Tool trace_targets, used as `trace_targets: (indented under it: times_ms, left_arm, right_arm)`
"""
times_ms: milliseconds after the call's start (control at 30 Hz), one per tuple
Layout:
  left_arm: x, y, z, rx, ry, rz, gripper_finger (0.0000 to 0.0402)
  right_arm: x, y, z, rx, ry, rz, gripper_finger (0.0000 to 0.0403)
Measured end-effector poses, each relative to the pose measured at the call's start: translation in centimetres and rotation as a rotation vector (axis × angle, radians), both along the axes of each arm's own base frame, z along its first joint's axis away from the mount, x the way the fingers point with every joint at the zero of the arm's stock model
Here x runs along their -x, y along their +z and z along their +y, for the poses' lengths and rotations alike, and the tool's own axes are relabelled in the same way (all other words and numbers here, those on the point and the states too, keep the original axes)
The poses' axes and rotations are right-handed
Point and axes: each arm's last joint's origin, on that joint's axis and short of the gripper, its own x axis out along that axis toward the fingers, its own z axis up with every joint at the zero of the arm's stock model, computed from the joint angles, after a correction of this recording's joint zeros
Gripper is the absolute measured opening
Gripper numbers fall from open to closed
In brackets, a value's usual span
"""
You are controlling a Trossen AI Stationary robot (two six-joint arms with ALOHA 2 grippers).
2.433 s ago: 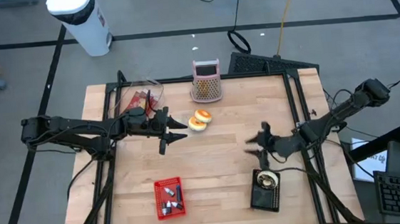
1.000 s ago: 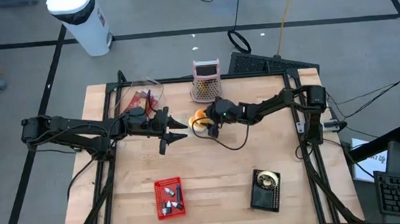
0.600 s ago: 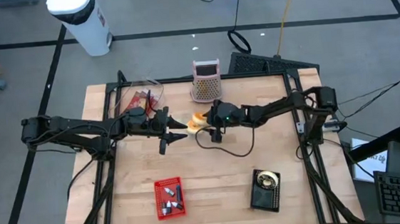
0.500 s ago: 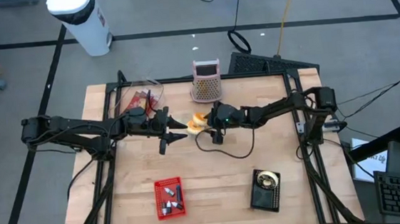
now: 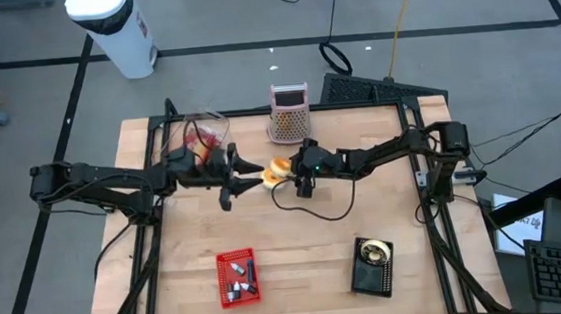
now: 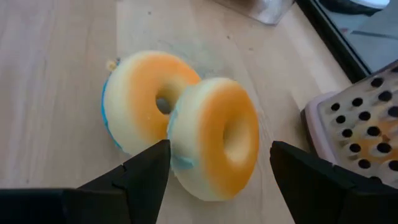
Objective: Pick & Place Food Item
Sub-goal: Put the light blue doughnut into the black bin
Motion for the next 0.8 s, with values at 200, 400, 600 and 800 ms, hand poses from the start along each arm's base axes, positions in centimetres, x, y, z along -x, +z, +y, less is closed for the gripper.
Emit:
trace_targets:
  times_ms: [200, 400, 600, 800]
  left_arm:
    - [0.0, 0.4, 0.0, -0.005, 0.002, -0.047, 0.0175]
    - [0.6, -0.5, 0.1, -0.077, -0.104, 0.034, 0.0175]
    - [4.9, -3.1, 0.1, -0.103, 0.032, 0.021, 0.0175]
    - [9.4, -5.8, -0.2, -0.082, 0.173, -0.061, 0.0175]
  right_arm:
    - [-0.1, 0.1, 0.1, 0.004, 0.006, -0.006, 0.0259]
    - [-0.1, 0.1, 0.1, -0.014, -0.009, -0.015, 0.0258]
    - [0.0, 0.0, 0.1, -0.015, -0.009, -0.01, 0.0258]
    - [0.0, 0.0, 0.1, -0.013, -0.008, -0.01, 0.0256]
